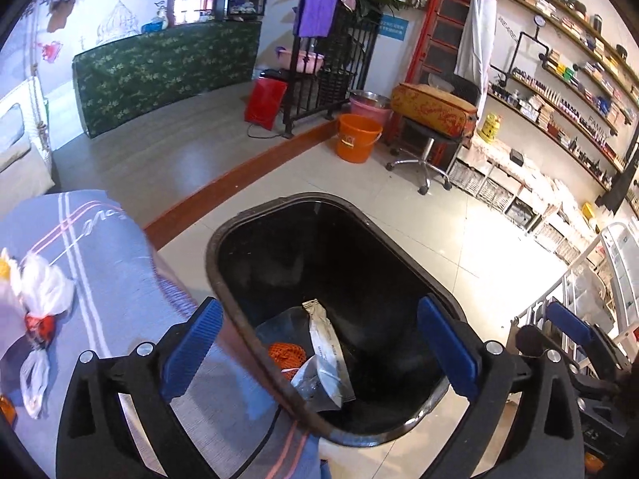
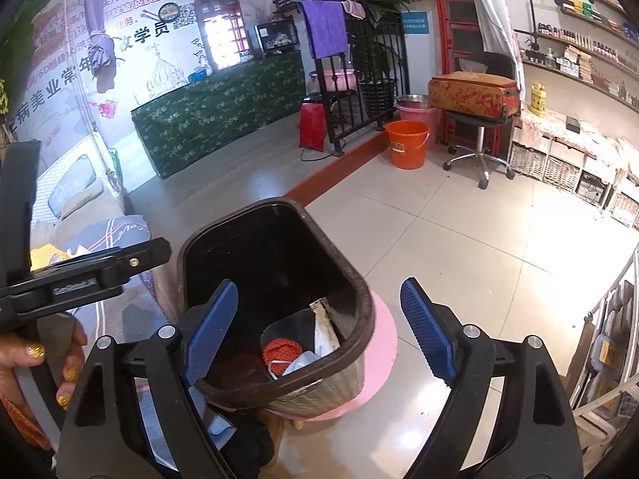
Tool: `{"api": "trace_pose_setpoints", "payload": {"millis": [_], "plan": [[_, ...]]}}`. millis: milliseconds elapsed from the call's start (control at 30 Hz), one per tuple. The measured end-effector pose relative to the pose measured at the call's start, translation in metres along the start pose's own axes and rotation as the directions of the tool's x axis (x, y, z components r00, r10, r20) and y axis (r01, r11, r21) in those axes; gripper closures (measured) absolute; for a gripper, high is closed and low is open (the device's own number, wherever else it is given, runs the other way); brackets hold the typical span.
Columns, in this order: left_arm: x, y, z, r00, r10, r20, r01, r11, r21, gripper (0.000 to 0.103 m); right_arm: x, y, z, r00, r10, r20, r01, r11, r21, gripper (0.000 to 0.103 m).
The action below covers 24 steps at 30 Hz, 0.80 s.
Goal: Collect trash
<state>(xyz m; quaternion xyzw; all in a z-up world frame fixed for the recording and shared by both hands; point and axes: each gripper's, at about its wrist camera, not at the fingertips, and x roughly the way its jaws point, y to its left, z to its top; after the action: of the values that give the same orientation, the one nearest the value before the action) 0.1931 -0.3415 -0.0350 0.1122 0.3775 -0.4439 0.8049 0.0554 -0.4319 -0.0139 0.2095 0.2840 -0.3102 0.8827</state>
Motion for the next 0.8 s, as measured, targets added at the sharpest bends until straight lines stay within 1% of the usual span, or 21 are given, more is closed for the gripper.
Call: {"api": "trace_pose_setpoints", "payload": {"millis": [133, 267, 367, 400, 500, 567, 600, 667, 700, 733, 800], "plan": [[-0.021, 0.012, -0.008, 0.999, 0.037, 0.028, -0.037, 0.999, -0.010, 0.006, 0.002, 0.013, 0.001, 0.999, 0.034, -0.004, -0.034, 0.999, -0.021, 0.020], [-0.043, 0.035, -0.018, 0.993, 0.108, 0.055, -0.107, 0.994, -0.022, 0.006, 0.008, 0.033, 0.000, 0.995, 0.098, -0.020, -0.098, 0.995, -0.034, 0.017], [-0.062, 0.061, -0.033, 0.982, 0.176, 0.070, -0.170, 0.982, -0.084, 0.006, 0.012, 0.052, 0.000, 0.989, 0.143, -0.037, -0.145, 0.988, -0.057, 0.016], [-0.069, 0.072, -0.038, 0.977, 0.200, 0.074, -0.191, 0.975, -0.109, 0.006, 0.016, 0.064, -0.002, 0.984, 0.168, -0.058, -0.172, 0.982, -0.078, 0.016], [-0.085, 0.101, -0.055, 0.959, 0.276, 0.065, -0.262, 0.949, -0.173, 0.006, 0.020, 0.093, -0.006, 0.973, 0.218, -0.080, -0.227, 0.966, -0.122, 0.016], [-0.098, 0.123, -0.069, 0.943, 0.327, 0.053, -0.307, 0.923, -0.233, 0.006, 0.023, 0.116, -0.009, 0.960, 0.260, -0.104, -0.273, 0.949, -0.154, 0.016], [-0.104, 0.132, -0.073, 0.939, 0.341, 0.047, -0.319, 0.913, -0.254, 0.006, 0.025, 0.126, -0.012, 0.954, 0.276, -0.116, -0.293, 0.942, -0.164, 0.016], [-0.116, 0.152, -0.086, 0.920, 0.391, 0.026, -0.366, 0.881, -0.299, 0.006, 0.026, 0.143, -0.015, 0.943, 0.306, -0.134, -0.327, 0.929, -0.176, 0.016], [-0.120, 0.160, -0.091, 0.912, 0.409, 0.018, -0.383, 0.869, -0.314, 0.006, 0.028, 0.156, -0.017, 0.932, 0.329, -0.151, -0.354, 0.916, -0.188, 0.016], [-0.126, 0.170, -0.099, 0.903, 0.430, 0.005, -0.403, 0.851, -0.337, 0.006, 0.028, 0.165, -0.019, 0.926, 0.341, -0.160, -0.368, 0.908, -0.200, 0.016], [-0.134, 0.184, -0.109, 0.894, 0.448, -0.016, -0.421, 0.828, -0.369, 0.006, 0.029, 0.184, -0.022, 0.915, 0.362, -0.176, -0.395, 0.890, -0.226, 0.016]]}}
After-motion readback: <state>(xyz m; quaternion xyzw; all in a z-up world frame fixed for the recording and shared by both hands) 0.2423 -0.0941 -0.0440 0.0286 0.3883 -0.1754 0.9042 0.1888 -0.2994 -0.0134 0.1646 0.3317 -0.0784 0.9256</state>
